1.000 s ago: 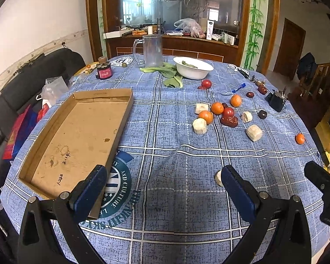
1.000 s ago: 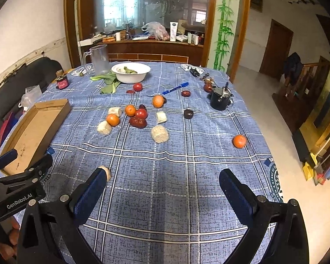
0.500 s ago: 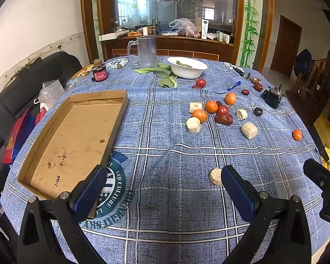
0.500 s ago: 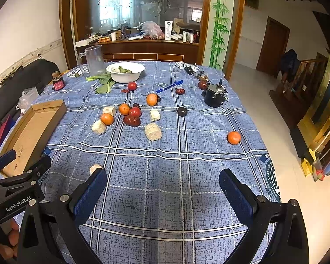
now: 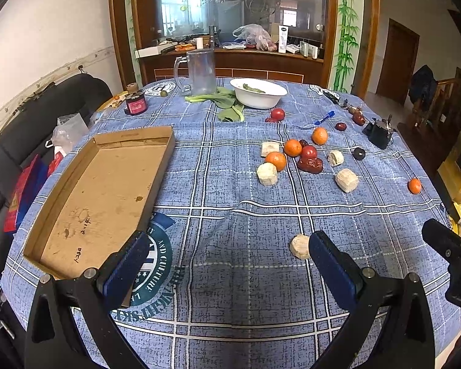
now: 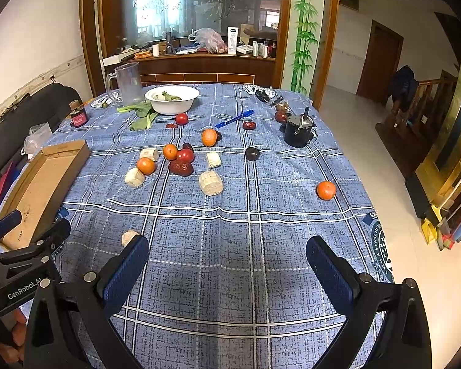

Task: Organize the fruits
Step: 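Move the left tool to the round tan biscuit while the right tool approaches a beige cube, then close the left tool on the biscuit while the right tool grasps the beige cube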

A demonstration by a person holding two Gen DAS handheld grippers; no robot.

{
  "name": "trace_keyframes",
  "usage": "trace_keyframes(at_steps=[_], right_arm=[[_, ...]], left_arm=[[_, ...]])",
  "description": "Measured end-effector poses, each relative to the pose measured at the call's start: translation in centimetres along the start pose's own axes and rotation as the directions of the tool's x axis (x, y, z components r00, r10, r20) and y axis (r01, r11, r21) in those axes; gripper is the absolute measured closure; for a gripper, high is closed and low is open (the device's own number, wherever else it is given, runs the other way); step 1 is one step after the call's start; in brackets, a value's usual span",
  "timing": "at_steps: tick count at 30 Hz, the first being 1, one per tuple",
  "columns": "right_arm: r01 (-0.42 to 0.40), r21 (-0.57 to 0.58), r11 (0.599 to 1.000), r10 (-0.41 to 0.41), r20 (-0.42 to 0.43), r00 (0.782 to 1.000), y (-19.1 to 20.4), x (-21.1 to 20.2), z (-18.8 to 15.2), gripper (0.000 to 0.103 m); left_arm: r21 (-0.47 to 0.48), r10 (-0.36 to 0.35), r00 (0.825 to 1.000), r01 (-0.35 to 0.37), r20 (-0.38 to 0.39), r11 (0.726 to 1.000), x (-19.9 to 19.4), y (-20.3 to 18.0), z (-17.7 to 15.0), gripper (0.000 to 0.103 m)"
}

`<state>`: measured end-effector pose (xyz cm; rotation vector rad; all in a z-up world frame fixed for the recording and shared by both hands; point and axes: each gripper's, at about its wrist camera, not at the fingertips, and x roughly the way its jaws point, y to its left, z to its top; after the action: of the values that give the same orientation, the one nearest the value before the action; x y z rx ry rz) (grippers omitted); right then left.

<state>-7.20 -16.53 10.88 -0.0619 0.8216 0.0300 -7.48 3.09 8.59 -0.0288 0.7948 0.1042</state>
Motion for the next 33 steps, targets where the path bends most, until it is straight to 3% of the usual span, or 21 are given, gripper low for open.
trace_keyframes(at_steps=[14, 23, 27, 29, 33], right_arm=[[0.025, 0.013, 1.0, -0.025, -0.021, 0.999, -1.2, 1.5, 0.1, 0.0], [0.039, 0.029, 0.999, -0.038, -0.049, 0.998, -2.9, 3.1, 0.0, 0.0], [0.043, 0.04, 0.998, -0.041, -0.067, 0.997, -3.8, 3.9, -0.1, 0.0], [0.046, 0.047, 0.998, -0.042, -0.073, 0.996, -4.4, 4.3, -0.1, 0.0], [0.047, 0.049, 0.998, -0.043, -0.082, 0.996, -4.9, 5.2, 0.2, 0.0]], left_arm=[[0.025, 0.021, 0.995, -0.019, -0.093, 1.0, 3.1, -0.3, -0.3, 0.0], [0.119, -0.066, 0.977, 0.091, -0.202, 0.989, 6.2, -4.2, -0.7, 0.0], [0.107, -0.088, 0.96, 0.12, -0.265, 0.987, 8.1, -5.0, -0.9, 0.001], [0.097, -0.095, 0.954, 0.127, -0.283, 0.987, 8.8, -5.2, -0.9, 0.006], [0.062, -0.12, 0.936, 0.149, -0.331, 0.987, 10.5, -5.0, -1.0, 0.031]])
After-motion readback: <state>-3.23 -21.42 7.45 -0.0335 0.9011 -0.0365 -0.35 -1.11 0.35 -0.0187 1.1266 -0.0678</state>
